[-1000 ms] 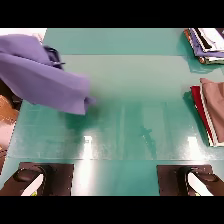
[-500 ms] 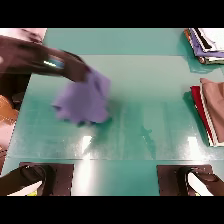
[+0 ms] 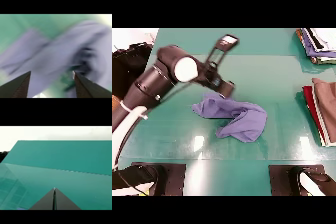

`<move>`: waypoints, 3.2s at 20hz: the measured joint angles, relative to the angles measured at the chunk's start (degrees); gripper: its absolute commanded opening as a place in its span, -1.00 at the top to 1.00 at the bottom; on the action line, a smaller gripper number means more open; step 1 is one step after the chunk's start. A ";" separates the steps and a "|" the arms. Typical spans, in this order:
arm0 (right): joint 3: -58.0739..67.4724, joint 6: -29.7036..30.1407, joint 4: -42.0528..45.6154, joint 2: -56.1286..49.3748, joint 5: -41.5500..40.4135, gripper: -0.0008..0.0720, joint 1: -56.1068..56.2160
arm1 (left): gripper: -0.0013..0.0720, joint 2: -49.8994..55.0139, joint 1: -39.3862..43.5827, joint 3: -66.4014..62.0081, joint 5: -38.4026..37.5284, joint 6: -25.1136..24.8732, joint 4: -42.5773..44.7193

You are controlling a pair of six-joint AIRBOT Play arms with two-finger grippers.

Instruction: Fold the shirts.

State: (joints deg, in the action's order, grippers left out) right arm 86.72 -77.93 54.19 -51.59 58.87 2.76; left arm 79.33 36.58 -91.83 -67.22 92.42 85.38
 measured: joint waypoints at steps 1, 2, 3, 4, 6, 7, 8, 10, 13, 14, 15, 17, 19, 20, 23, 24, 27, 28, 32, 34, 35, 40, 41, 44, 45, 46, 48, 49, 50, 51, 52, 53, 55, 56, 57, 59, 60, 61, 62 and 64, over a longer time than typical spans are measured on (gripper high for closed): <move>0.00 0.00 0.00 0.00 0.02 0.93 0.00 | -0.74 0.17 -3.43 1.01 -0.52 0.02 0.15; 0.00 0.00 0.00 0.00 0.02 0.93 0.00 | -0.74 0.28 -6.69 2.34 -0.81 0.02 0.13; 0.00 0.00 -0.02 0.00 0.02 0.93 0.00 | -0.74 0.37 -10.19 4.26 -1.11 0.02 -0.48; 0.00 0.00 -0.02 0.00 0.07 0.93 0.00 | -0.74 0.44 -13.27 6.43 -1.07 -0.26 -1.51; 0.00 0.00 -0.02 0.00 0.07 0.93 0.00 | -0.74 0.66 -18.88 12.00 -0.52 -1.46 -4.90; 0.00 0.00 -0.04 0.00 0.09 0.93 0.00 | -0.74 0.81 -21.14 14.73 -0.02 -2.10 -6.60; 0.00 0.00 -0.04 0.00 0.09 0.93 0.00 | -0.74 1.01 -23.10 17.42 0.70 -2.95 -8.41; 0.00 0.00 -0.07 0.00 0.11 0.93 0.00 | -0.74 1.57 -25.75 22.51 2.56 -5.33 -12.94; 0.00 -0.02 -0.07 0.00 0.17 0.93 0.00 | -0.74 3.17 -27.47 27.78 5.62 -8.63 -20.06; 0.00 -0.02 -0.09 0.00 0.33 0.93 0.00 | -0.58 3.80 -27.76 28.76 6.16 -9.38 -22.03; 0.00 -0.02 -0.07 0.00 0.72 0.93 0.00 | 0.10 4.35 -28.02 29.51 6.73 -10.05 -24.11; 0.00 -0.02 -0.04 -0.02 2.08 0.93 0.00 | 0.88 5.01 -28.24 30.34 7.54 -10.84 -27.02; -0.59 -0.02 0.00 -0.02 4.24 0.93 0.00 | 0.88 5.31 -28.50 29.94 8.26 -11.28 -28.44; -1.42 -0.20 0.20 0.00 5.60 0.93 0.00 | 0.88 5.11 -28.57 29.09 8.44 -11.32 -28.81; -7.23 -3.08 3.43 0.07 11.47 0.93 0.00 | 0.88 2.99 -28.68 24.90 8.92 -11.56 -28.79; -10.45 -4.20 4.85 0.07 13.29 0.93 0.00 | 0.88 1.95 -28.70 23.15 9.11 -11.67 -28.24; -22.58 -6.32 7.02 0.09 15.93 -0.44 0.00 | 0.88 -0.87 -28.72 19.08 9.44 -11.76 -26.40; -27.58 -6.75 6.67 0.07 16.17 -0.49 0.00 | 0.88 -1.49 -28.72 18.36 9.42 -11.78 -25.94; -46.10 -7.15 -0.83 -1.84 14.27 -0.42 0.85 | 0.88 -2.69 -28.74 16.96 9.40 -11.82 -25.05; -52.61 -5.66 -6.10 -4.17 11.41 -0.41 3.52 | 0.88 -2.91 -28.74 16.72 9.38 -11.85 -24.83; -54.77 -4.83 -8.50 -5.60 9.42 -0.40 5.35 | 0.88 -2.97 -28.74 16.63 9.38 -11.85 -24.83; -55.91 -1.44 -15.96 -15.32 1.44 0.87 16.81 | 0.88 -3.10 -28.74 16.48 9.31 -11.87 -24.65; -54.69 -0.83 -16.50 -17.20 0.28 0.93 18.67 | 0.88 -3.17 -28.74 16.46 9.18 -11.87 -24.63; -49.92 0.52 -14.71 -20.35 -1.11 0.94 21.33 | 0.88 -4.13 -28.74 15.67 8.74 -11.85 -23.82; -47.93 0.55 -13.00 -20.28 -1.09 0.94 21.18 | 0.88 -5.14 -28.74 14.95 8.72 -11.82 -23.06; -45.94 0.33 -11.08 -19.50 -0.68 0.94 20.33 | 0.88 -6.51 -28.74 13.86 8.72 -11.80 -21.97; -41.31 -1.55 -5.99 -16.26 1.05 0.94 16.83 | 0.88 -10.16 -28.74 10.78 8.79 -11.76 -19.08; -38.62 -2.49 -3.56 -13.94 2.27 0.94 14.23 | 0.88 -12.35 -28.74 8.83 8.87 -11.76 -17.68; -35.98 -2.99 -1.57 -11.58 3.52 0.94 11.47 | 0.88 -14.51 -28.74 6.91 8.94 -11.76 -16.55; -33.14 -3.54 -0.07 -9.11 4.63 0.94 8.48 | 0.88 -16.87 -28.74 4.81 8.94 -11.74 -15.69; -30.01 -3.98 1.18 -6.49 5.55 0.94 5.27 | 0.88 -19.06 -28.74 2.93 8.94 -11.74 -15.21; -26.73 -4.09 2.01 -3.96 6.49 0.94 2.08 | 0.88 -21.31 -28.74 1.03 9.01 -11.74 -14.82; -20.46 -4.28 3.21 0.44 8.11 0.94 -3.26 | 0.88 -25.55 -28.74 -1.99 9.07 -11.54 -14.64; -17.49 -4.26 3.50 2.29 8.59 0.94 -5.33 | 0.88 -27.39 -28.72 -3.13 9.14 -11.45 -14.62; -14.47 -4.13 3.78 4.15 9.14 0.94 -7.23 | 0.88 -29.24 -28.74 -4.22 9.16 -11.13 -14.45; -9.09 -3.82 4.35 7.04 9.79 0.94 -9.99 | 0.88 -32.33 -28.72 -6.08 9.18 -10.62 -14.43; -6.78 -3.76 4.63 8.15 10.03 0.94 -10.99 | 0.88 -33.57 -28.72 -7.02 9.18 -10.43 -14.45; -4.44 -3.63 4.81 9.14 10.38 0.94 -11.91 | 0.88 -34.67 -28.72 -8.11 9.18 -10.32 -14.45; -2.40 -3.56 4.92 9.77 10.84 0.94 -12.68 | 0.88 -35.50 -28.72 -9.22 9.18 -10.21 -14.47; 1.42 -3.48 5.27 10.36 12.59 0.94 -13.90 | 0.88 -36.72 -28.72 -11.43 9.22 -10.01 -14.47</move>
State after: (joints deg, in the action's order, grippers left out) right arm 88.14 -81.41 59.46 -41.23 71.46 -11.14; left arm 42.61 7.86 -103.26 -58.00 82.41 70.91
